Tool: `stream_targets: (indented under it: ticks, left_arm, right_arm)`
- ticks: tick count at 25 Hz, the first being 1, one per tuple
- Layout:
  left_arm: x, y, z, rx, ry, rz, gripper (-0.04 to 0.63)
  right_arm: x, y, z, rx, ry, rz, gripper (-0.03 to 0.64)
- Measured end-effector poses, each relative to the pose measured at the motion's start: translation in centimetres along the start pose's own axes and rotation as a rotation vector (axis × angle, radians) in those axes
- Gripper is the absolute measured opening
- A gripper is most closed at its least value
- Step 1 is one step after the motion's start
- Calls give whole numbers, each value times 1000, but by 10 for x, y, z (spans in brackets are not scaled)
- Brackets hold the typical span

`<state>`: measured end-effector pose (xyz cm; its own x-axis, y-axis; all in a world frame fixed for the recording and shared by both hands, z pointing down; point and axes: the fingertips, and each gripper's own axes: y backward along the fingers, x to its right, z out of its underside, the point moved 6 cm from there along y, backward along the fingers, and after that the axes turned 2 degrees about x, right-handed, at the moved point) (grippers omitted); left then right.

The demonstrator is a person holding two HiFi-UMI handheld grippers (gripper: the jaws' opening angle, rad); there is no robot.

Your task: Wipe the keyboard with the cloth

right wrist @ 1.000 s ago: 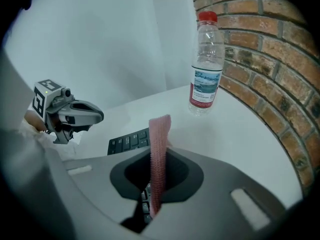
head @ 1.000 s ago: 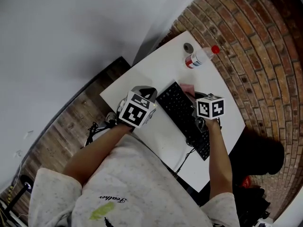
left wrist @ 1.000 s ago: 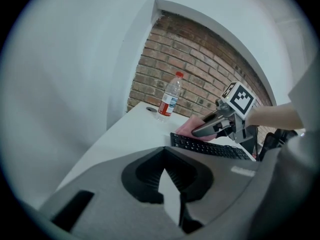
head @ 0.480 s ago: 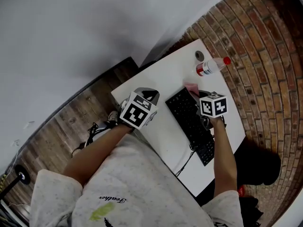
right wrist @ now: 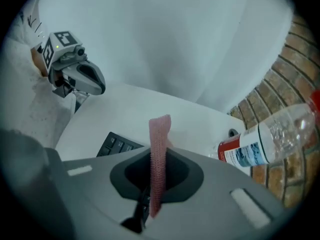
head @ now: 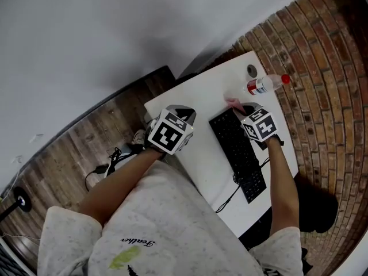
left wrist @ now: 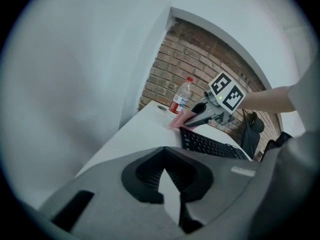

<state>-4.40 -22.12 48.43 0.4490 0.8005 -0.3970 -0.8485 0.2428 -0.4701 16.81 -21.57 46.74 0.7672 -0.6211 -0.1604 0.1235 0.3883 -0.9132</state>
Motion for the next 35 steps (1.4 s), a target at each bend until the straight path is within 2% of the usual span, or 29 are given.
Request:
stream_targets:
  ticks: [3,7,22,35]
  left_arm:
    - [2,2,3,6,4,-6,-6]
    - [5,7,8,7,12,-20,-6]
    - [22,15,19,25,31,-67,-6]
    - [38,19,25,49,50,-106,-6]
  right_arm:
    - [-7,-5,-2,-43,98,-10,21]
    - [-18,-8,-2,-64,170,-38,21]
    - [-62,-8,-11,-32,321,-172,21]
    - [-98,-7,-14,5,419,-230,21]
